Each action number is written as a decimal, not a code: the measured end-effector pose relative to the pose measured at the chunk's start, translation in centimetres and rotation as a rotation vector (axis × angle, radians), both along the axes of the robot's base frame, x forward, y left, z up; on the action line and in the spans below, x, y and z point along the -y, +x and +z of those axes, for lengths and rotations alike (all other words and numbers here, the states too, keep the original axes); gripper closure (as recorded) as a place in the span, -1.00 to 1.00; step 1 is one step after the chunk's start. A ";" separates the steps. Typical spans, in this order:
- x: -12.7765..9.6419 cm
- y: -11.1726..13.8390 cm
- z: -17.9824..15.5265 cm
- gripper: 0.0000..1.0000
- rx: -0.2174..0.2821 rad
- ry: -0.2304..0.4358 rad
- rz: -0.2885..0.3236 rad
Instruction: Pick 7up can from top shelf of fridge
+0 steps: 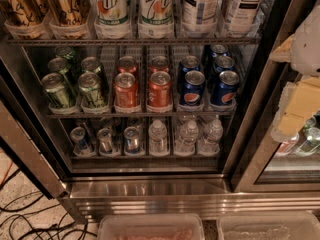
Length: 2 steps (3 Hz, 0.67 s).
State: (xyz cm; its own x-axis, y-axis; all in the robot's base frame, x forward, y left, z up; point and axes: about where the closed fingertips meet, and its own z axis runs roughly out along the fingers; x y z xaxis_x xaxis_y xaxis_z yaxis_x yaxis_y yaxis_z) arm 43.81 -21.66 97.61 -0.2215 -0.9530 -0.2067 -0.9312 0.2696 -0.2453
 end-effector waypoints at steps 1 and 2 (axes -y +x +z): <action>-0.8 0.1 0.4 -1.00 0.015 0.006 0.009; -2.9 0.2 1.4 -1.00 0.040 0.055 0.019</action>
Offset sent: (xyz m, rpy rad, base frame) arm 0.0023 0.0522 0.0227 0.1196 -0.0487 0.0316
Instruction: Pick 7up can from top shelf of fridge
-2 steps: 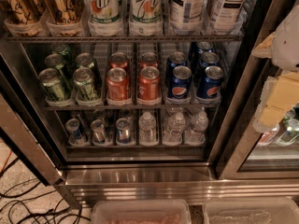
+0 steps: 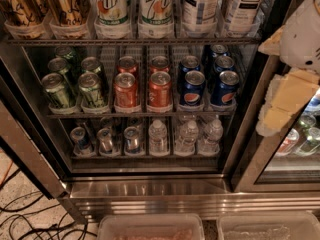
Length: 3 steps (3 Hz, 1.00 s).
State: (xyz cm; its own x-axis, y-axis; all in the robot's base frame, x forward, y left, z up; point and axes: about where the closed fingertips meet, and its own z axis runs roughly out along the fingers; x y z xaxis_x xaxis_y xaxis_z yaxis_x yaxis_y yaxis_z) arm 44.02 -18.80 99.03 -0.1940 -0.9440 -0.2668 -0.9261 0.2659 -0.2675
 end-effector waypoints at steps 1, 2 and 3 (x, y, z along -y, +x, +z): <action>-2.4 0.2 1.1 -1.00 0.019 0.122 -0.002; -4.2 0.8 0.7 -1.00 0.040 0.309 -0.012; -5.6 0.6 2.2 -1.00 0.057 0.397 -0.012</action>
Offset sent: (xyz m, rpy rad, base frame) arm 0.0082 0.0929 0.0370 0.7907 -0.0550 0.0043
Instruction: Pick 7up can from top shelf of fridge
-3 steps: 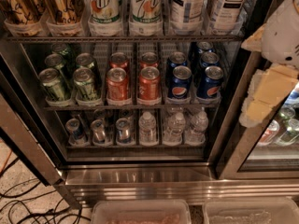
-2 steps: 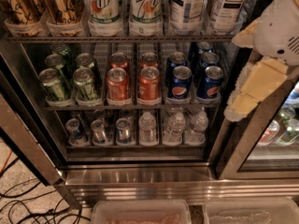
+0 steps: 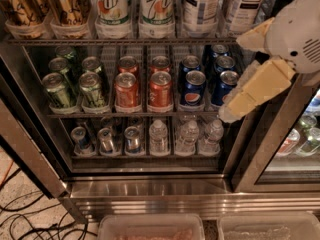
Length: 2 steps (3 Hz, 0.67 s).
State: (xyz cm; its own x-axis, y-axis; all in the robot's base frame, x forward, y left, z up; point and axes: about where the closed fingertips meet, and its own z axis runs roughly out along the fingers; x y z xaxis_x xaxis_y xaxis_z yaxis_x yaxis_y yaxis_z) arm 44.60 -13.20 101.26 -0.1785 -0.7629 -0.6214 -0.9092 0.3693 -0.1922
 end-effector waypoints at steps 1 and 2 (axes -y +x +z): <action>0.0 -0.1 0.2 -1.00 0.005 -0.009 -0.002; -1.1 1.2 -0.8 -1.00 0.046 -0.009 -0.047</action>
Offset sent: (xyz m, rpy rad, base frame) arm 0.0449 0.0296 -0.0336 -0.0061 -0.1372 -0.1567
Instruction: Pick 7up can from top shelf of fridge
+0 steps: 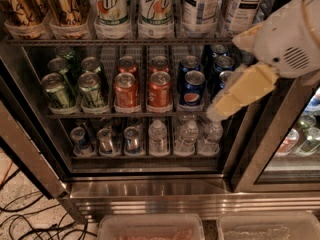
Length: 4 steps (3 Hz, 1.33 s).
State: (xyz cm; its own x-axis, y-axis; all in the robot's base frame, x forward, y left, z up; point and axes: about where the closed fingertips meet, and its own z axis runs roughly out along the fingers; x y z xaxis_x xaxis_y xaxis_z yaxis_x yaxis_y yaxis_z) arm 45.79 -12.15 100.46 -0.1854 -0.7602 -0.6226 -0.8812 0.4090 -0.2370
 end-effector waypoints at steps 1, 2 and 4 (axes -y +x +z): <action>-1.8 2.1 -1.8 -1.00 0.054 0.013 -0.063; -3.5 4.4 -2.7 -1.00 0.126 0.066 -0.108; -6.1 5.2 -0.7 -1.00 0.314 0.264 -0.103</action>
Offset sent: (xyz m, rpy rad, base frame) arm 0.0783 0.0519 -0.0351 0.1508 -0.2320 -0.1748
